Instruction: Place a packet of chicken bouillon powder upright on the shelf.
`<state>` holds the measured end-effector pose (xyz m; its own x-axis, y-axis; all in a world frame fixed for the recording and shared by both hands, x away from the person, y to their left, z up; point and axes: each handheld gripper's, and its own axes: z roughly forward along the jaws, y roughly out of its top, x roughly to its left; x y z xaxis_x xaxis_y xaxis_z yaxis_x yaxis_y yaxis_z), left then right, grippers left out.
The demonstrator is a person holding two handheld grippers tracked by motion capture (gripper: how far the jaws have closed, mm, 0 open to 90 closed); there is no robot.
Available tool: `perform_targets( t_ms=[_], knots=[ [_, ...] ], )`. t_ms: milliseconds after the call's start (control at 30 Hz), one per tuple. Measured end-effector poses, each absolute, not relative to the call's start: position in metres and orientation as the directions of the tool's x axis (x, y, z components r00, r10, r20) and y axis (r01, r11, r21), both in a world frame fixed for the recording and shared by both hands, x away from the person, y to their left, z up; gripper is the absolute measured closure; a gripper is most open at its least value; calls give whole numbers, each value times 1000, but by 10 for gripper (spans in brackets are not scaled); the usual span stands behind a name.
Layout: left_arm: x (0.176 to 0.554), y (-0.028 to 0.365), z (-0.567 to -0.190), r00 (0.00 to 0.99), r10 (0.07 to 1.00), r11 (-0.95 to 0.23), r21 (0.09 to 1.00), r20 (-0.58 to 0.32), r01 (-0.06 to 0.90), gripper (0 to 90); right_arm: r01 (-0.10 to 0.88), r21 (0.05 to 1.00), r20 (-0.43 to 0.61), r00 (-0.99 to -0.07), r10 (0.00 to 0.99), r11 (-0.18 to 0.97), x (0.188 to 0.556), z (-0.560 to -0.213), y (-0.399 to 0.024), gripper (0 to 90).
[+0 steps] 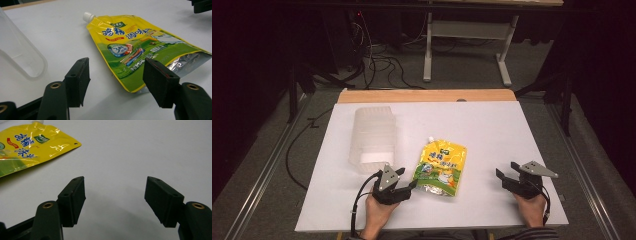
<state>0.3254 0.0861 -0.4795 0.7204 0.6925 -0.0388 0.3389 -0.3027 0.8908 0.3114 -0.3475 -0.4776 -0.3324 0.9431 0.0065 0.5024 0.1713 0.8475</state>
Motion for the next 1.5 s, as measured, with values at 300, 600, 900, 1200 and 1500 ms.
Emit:
perform_targets(
  t_ms=[300,600,900,1200,1500],
  knots=[
    [326,86,-471,721,684,-244,894,-116,376,391,501,850,11,-333,943,167,311,-477,-347,333],
    [325,81,-468,716,692,-227,915,-90,334,356,495,852,7,-336,942,170,310,-477,-347,333],
    [329,73,-463,733,672,-237,909,-101,343,352,493,852,2,-337,942,175,310,-477,-347,332],
    [334,61,-457,733,675,-279,891,-83,357,343,494,852,1,-338,941,176,310,-477,-346,332],
    [348,49,-450,701,707,-280,871,-96,403,327,495,851,0,-336,942,177,310,-477,-346,331]
  ],
)
